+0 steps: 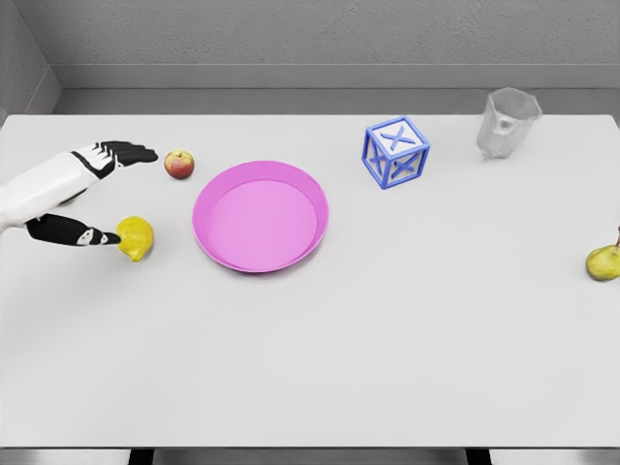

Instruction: Put the lemon on the plate with left arm

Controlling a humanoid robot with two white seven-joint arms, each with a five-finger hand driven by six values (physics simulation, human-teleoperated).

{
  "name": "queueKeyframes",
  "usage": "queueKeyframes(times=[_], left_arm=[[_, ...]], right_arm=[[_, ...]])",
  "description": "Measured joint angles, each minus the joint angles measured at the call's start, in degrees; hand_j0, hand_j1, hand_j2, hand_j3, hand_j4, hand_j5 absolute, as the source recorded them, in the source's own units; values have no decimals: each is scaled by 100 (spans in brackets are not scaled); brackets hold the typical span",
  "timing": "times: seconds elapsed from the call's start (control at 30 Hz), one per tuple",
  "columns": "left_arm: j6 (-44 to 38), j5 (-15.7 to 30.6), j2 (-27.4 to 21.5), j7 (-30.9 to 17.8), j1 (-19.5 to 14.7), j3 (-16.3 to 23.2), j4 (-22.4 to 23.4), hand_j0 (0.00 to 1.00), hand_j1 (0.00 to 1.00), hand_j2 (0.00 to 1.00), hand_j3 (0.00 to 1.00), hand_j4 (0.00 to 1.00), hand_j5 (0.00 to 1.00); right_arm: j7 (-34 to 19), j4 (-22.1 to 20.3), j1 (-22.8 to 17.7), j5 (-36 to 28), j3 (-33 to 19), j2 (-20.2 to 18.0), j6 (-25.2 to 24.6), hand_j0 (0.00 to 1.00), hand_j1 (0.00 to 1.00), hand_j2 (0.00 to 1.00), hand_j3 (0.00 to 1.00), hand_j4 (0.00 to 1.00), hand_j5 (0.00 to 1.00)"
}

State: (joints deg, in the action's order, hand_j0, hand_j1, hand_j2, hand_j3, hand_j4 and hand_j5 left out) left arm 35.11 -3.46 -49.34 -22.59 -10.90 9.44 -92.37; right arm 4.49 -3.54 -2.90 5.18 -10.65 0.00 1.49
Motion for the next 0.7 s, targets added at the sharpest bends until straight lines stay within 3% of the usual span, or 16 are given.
queueKeyframes(times=[0.47, 0.7], left_arm=[[0, -49, 13, -12, 35, -86, 30, 100, 100, 100, 100, 100, 100], [0, -79, -1320, 2, 202, 58, 156, 100, 100, 100, 100, 100, 100]], right_arm=[[0, 11, -18, 0, -4, 0, -8, 100, 100, 100, 100, 100, 100], [0, 11, -18, 0, -6, 0, -8, 100, 100, 100, 100, 100, 100]])
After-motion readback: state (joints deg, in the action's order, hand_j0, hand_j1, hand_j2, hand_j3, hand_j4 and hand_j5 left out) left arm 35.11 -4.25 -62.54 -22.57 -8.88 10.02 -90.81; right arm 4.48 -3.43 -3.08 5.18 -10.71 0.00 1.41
